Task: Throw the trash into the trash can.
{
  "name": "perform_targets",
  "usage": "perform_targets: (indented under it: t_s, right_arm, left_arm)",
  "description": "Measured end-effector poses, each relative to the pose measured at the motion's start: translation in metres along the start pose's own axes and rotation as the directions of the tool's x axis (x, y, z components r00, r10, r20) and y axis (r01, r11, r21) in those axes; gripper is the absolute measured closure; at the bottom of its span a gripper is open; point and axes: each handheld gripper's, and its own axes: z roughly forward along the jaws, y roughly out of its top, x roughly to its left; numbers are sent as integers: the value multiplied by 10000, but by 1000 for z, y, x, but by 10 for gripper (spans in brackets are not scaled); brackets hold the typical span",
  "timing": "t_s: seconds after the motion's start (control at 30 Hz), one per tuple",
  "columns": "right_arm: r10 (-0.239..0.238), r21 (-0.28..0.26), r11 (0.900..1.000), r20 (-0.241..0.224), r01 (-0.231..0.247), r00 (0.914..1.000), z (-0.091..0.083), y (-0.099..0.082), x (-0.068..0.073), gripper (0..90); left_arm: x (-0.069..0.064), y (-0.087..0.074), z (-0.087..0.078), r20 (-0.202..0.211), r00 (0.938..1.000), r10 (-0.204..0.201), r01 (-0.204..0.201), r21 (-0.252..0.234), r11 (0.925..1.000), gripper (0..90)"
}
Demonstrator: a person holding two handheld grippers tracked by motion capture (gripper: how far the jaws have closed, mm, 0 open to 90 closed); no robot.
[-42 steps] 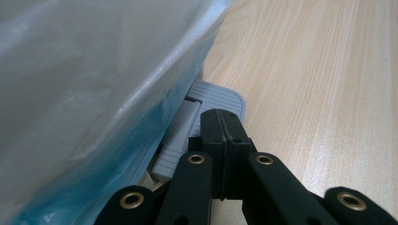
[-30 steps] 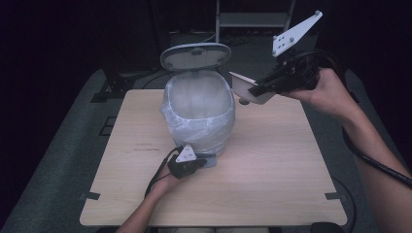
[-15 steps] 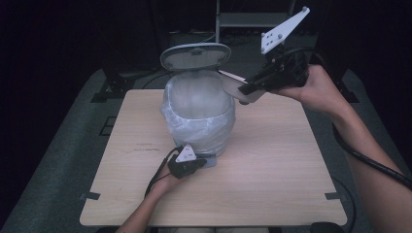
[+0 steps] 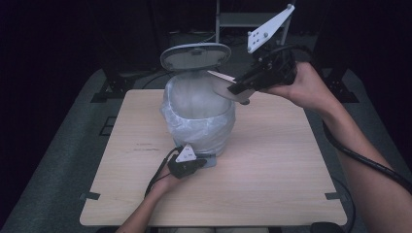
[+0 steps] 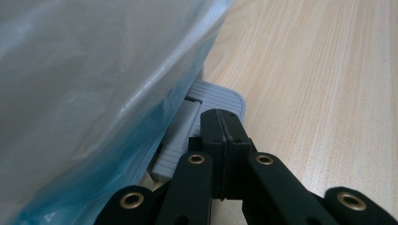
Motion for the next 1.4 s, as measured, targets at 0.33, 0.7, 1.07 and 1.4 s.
perform_targets:
  t_s: [0.33,0.7,1.07,1.4]
  right_arm:
    - [-290,48,9996,-146,291,9995,11,16,1,830]
    - [-403,190,9990,-367,410,9985,28,23,-2,830]
    - [-450,213,9987,-521,462,9976,41,29,-6,830]
    - [-536,322,9979,-607,556,9967,57,35,-10,829]
  left_arm:
    - [1,0,0,11,10000,29,-29,6,10000,900]
    - [1,0,0,11,10000,36,-36,6,10000,900]
    - [1,0,0,17,10000,37,-37,7,10000,900]
    - [1,0,0,10,10000,46,-46,1,10000,900]
